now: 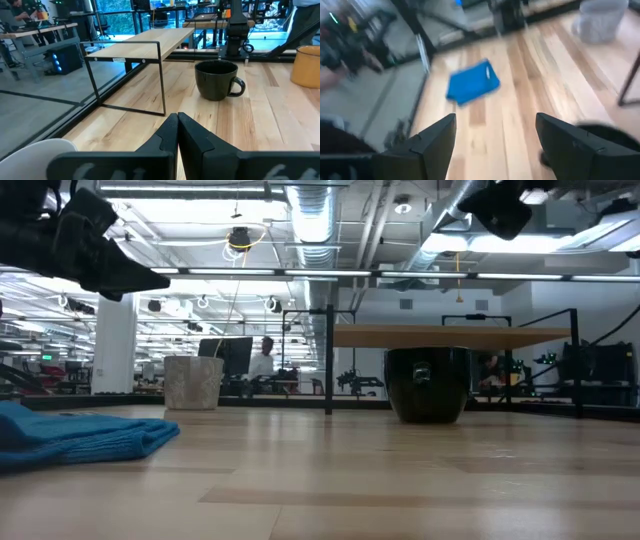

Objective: Stack small to large cups/mugs on shelf
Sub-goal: Put the yellow mug on the shelf

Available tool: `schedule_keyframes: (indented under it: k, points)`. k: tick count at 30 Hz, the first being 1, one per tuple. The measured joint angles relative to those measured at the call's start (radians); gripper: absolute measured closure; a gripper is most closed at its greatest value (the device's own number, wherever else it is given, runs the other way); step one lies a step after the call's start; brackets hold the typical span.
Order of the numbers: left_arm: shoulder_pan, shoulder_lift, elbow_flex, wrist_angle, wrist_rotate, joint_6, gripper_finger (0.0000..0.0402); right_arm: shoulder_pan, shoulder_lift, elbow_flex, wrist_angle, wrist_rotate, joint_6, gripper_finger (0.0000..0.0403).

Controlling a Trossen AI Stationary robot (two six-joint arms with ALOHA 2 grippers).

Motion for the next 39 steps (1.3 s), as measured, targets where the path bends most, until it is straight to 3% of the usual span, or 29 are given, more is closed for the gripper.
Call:
schedule_keyframes:
  k: [6, 14, 21, 39]
  points:
    - [0.000, 0.000, 0.000, -0.033, 0.000, -0.004, 0.0401, 0.026, 0.095, 0.164, -0.249, 0.000, 0.010, 0.0106]
    - [0.000, 0.000, 0.000, -0.034, 0.000, -0.005, 0.0401, 0.075, 0.169, 0.273, -0.569, -0.058, 0.216, 0.0106]
    - [0.000, 0.000, 0.000, -0.037, 0.000, -0.019, 0.0401, 0.164, 0.180, 0.278, -0.573, -0.191, 0.456, 0.0106]
    - [0.000, 0.000, 0.000, -0.038, 0.000, -0.026, 0.0401, 0.555, 0.213, 0.278, -0.449, -0.188, 1.184, 0.0106]
